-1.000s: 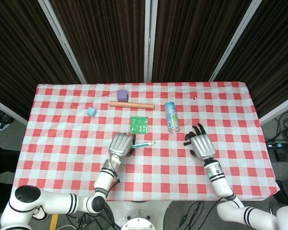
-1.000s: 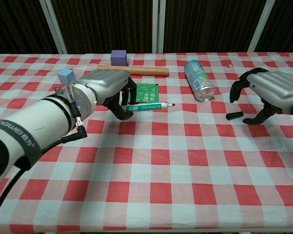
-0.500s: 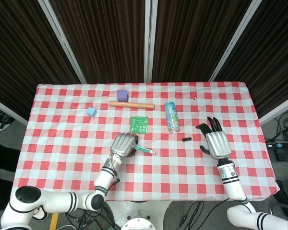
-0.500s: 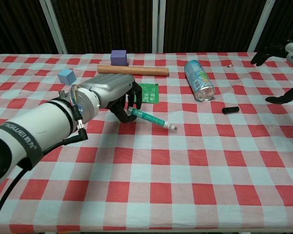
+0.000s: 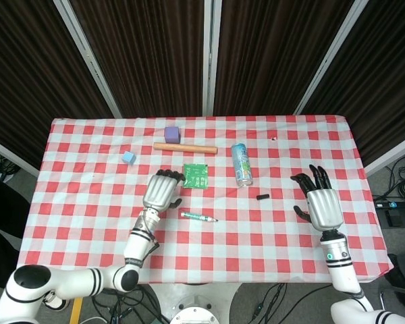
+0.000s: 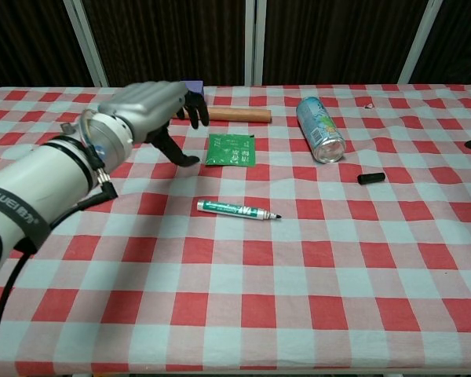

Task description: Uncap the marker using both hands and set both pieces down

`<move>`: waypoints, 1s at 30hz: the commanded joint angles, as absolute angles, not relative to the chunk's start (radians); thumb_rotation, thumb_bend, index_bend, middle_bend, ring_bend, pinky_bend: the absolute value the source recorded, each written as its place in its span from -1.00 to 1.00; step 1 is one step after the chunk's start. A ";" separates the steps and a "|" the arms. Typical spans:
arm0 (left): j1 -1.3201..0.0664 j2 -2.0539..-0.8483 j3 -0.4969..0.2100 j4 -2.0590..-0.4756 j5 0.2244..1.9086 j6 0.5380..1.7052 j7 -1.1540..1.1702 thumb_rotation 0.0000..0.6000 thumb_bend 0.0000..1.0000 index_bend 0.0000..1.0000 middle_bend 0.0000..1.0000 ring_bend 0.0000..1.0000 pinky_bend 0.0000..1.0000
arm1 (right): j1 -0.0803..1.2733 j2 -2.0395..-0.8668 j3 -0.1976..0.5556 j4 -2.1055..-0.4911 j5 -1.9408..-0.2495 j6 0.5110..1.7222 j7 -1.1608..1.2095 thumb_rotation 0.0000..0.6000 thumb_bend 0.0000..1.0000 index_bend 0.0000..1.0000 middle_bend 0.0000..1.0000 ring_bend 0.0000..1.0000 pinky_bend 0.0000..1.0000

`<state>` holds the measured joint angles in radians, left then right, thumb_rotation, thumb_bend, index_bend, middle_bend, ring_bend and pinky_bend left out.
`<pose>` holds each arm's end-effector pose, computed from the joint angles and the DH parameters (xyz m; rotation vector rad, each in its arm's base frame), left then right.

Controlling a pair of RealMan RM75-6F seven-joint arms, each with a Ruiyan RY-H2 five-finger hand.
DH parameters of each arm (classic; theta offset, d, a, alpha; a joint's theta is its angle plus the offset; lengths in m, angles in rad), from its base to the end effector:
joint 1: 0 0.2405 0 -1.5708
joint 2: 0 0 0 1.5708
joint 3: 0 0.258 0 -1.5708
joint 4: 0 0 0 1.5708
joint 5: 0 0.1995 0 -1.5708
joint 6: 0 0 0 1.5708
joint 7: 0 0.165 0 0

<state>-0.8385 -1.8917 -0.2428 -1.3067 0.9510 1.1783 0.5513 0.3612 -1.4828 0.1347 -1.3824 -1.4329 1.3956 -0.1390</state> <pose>-0.0898 0.3629 -0.0734 -1.6886 -0.9255 -0.9876 -0.2500 -0.2965 0.0732 1.4760 -0.7916 1.0628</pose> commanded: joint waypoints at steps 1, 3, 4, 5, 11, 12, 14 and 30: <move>-0.765 -1.822 -0.244 -1.340 1.035 1.297 0.491 1.00 -0.58 -0.36 -0.41 -0.52 -0.48 | 0.337 -1.470 0.121 -1.382 -1.440 1.416 -0.125 1.00 -0.91 -0.52 -0.55 -1.00 -1.00; -0.706 -1.791 -0.216 -1.347 1.080 1.368 0.444 1.00 -0.59 -0.37 -0.47 -0.56 -0.49 | 0.316 -1.469 0.108 -1.368 -1.445 1.433 -0.111 1.00 -0.92 -0.54 -0.58 -1.00 -1.00; -0.678 -1.778 -0.198 -1.350 1.104 1.401 0.425 1.00 -0.61 -0.38 -0.50 -0.58 -0.50 | 0.305 -1.469 0.101 -1.359 -1.446 1.440 -0.103 1.00 -0.92 -0.55 -0.61 -1.00 -1.00; -0.641 -1.762 -0.170 -1.346 1.141 1.448 0.399 1.00 -0.63 -0.39 -0.53 -0.60 -0.51 | 0.290 -1.471 0.093 -1.345 -1.445 1.450 -0.093 1.00 -0.92 -0.57 -0.63 -1.00 -1.00; -0.452 -1.689 -0.016 -1.246 1.291 1.612 0.220 1.00 -0.69 -0.46 -0.68 -0.75 -0.62 | 0.200 -1.459 0.054 -1.281 -1.452 1.521 -0.006 1.00 -0.92 -0.62 -0.72 -1.00 -1.00; -0.425 -1.676 0.003 -1.240 1.296 1.616 0.186 1.00 -0.69 -0.47 -0.67 -0.78 -0.62 | 0.187 -1.455 0.047 -1.273 -1.457 1.534 0.007 1.00 -0.92 -0.62 -0.72 -1.00 -1.00; -0.366 -1.646 0.038 -1.231 1.303 1.627 0.133 1.00 -0.71 -0.48 -0.65 -0.83 -0.63 | 0.157 -1.446 0.030 -1.256 -1.468 1.559 0.035 1.00 -0.92 -0.62 -0.72 -1.00 -1.00; -0.110 -1.539 0.136 -1.345 1.372 1.705 0.083 1.00 -0.76 -0.49 -0.60 -0.84 -0.60 | 0.092 -1.448 -0.027 -1.250 -1.529 1.553 0.016 1.00 -0.91 -0.68 -0.75 -1.00 -1.00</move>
